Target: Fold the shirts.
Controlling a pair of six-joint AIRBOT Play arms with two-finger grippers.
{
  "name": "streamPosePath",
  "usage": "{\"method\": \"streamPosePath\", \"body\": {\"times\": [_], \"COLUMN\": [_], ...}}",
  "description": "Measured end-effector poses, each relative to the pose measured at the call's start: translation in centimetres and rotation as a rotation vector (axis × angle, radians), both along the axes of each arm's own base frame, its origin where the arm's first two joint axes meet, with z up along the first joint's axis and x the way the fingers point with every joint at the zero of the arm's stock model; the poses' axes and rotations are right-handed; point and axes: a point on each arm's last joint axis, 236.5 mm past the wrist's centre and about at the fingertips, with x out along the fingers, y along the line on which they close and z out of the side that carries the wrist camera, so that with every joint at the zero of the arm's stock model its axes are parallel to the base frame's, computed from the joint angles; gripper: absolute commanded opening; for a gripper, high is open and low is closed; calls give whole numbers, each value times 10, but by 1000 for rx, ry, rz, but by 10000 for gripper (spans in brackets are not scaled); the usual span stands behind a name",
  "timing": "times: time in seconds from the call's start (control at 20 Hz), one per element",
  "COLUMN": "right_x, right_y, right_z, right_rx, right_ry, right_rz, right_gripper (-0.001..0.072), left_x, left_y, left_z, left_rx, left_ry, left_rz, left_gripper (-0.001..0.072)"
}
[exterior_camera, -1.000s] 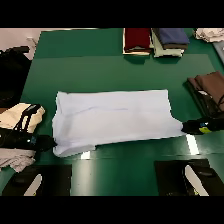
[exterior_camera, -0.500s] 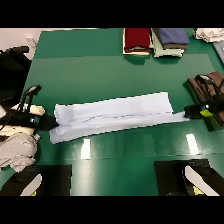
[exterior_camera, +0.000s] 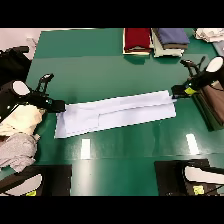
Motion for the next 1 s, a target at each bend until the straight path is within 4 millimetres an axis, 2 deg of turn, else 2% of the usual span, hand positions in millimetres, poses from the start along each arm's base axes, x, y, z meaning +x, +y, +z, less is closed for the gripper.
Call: {"method": "streamPosePath", "body": {"times": [0.1,0.15,0.2,0.25,0.3,0.5,0.6,0.7,0.85,0.9,0.95,1.0], "right_x": [16,23,29,31,31,12,-2,-13,-22,-23,-23,-22], "right_y": [5,8,9,8,6,-21,-36,-43,-39,-33,-27,-17], "right_z": [3,7,11,13,15,0,-18,-37,-62,-68,-72,-76], "right_rx": [19,41,62,85,111,176,232,311,418,447,470,492], "right_ry": [-21,-37,-51,-55,-52,10,51,84,137,154,165,175], "right_rz": [8,15,17,18,14,-46,-98,-149,-186,-187,-181,-167], "right_gripper": [437,471,472,505,570,583,582,571,551,494,478,413], "left_x": [8,13,18,21,25,31,32,31,31,31,29,28], "left_y": [-2,-3,-3,-5,-7,-26,-46,-67,-105,-117,-130,-141], "left_z": [7,14,21,28,35,54,60,64,67,66,64,60], "left_rx": [-8,-11,-14,-21,-34,-100,-128,-149,-185,-194,-205,-213], "left_ry": [-15,-26,-37,-46,-55,-80,-97,-111,-138,-143,-142,-139], "left_rz": [1,3,7,9,13,6,-19,-41,-62,-67,-74,-78], "left_gripper": [478,478,477,359,39,24,24,24,24,24,24,24]}}
